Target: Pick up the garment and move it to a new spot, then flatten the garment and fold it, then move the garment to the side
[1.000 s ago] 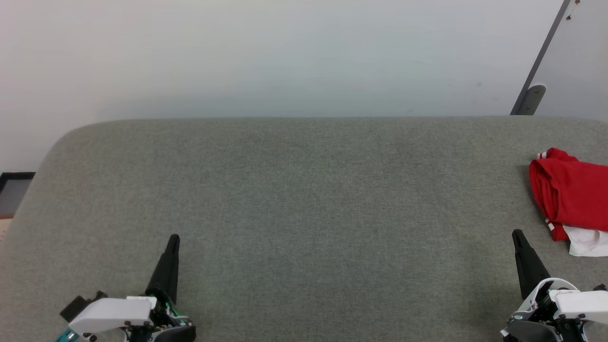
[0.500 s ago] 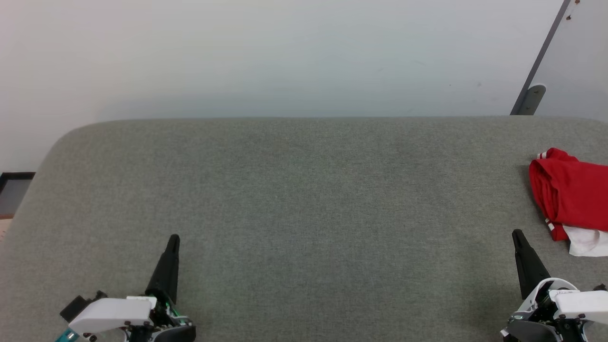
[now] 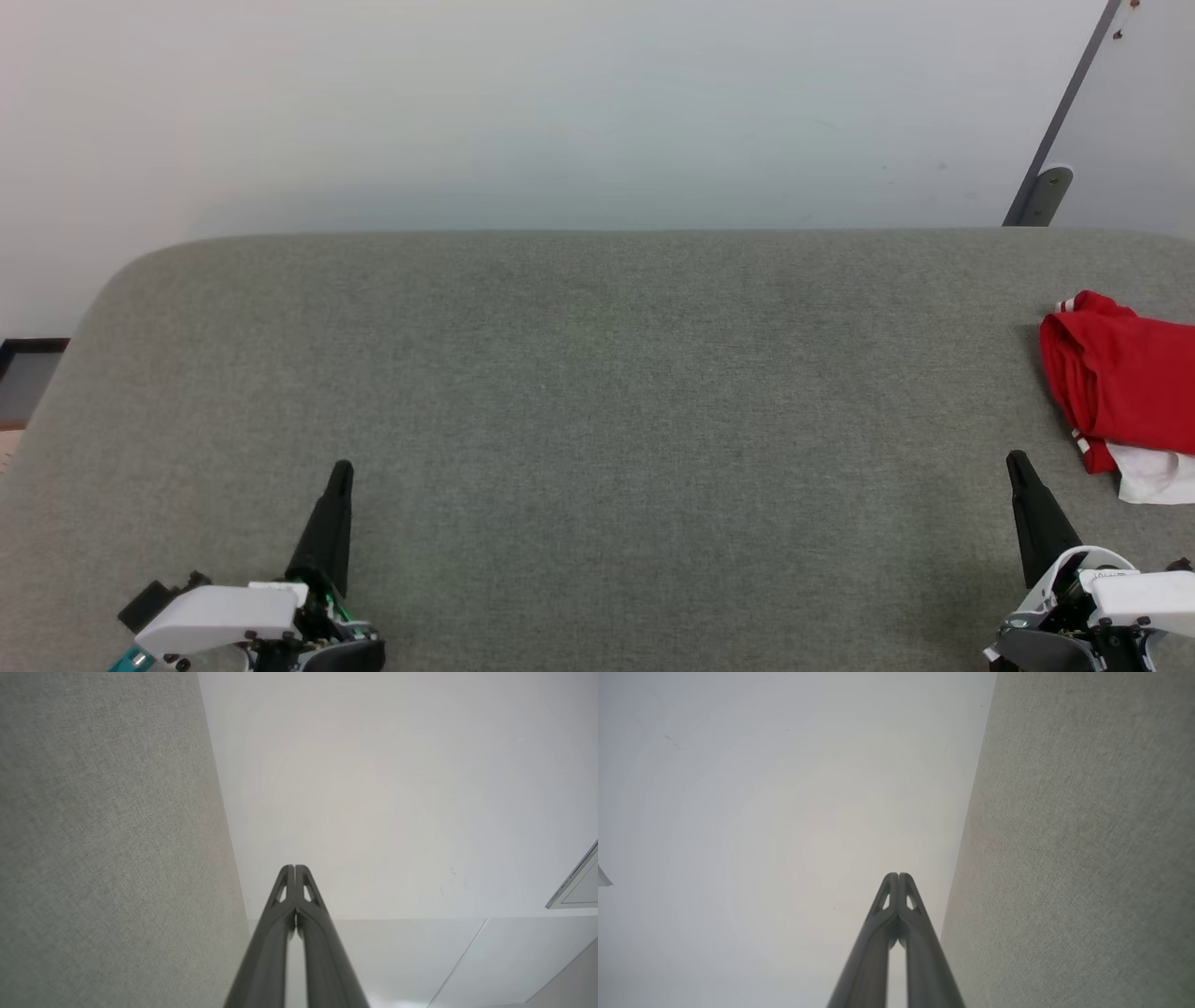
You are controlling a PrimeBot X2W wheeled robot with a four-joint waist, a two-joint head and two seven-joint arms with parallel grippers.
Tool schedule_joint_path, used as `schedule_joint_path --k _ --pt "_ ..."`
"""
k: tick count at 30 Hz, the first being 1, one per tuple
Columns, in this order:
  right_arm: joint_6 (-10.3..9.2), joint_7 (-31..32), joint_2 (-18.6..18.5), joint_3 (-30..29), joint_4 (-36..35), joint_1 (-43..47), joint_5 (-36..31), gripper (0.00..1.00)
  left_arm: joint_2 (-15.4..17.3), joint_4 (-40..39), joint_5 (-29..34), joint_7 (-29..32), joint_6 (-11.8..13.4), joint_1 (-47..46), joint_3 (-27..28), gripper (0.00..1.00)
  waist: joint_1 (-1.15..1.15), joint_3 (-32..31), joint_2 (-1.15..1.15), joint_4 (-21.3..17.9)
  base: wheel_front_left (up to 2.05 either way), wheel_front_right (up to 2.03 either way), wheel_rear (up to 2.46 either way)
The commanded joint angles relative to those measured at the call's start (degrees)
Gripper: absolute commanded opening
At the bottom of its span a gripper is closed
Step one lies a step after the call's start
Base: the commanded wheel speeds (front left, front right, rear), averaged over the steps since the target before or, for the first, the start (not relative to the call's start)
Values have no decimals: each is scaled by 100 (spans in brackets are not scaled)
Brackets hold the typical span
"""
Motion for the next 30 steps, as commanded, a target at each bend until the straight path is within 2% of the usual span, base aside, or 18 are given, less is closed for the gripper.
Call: schedule_joint_path --k 1,30 --pt "-6 11 20 -1 -17 -13 19 0 1 -8 -16 10 -31 -48 11 0 0 0 0 0 0 0 0" --pt "-6 10 20 0 -17 -13 19 0 1 -9 -17 9 -31 -48 10 0 0 0 0 0 0 0 0"
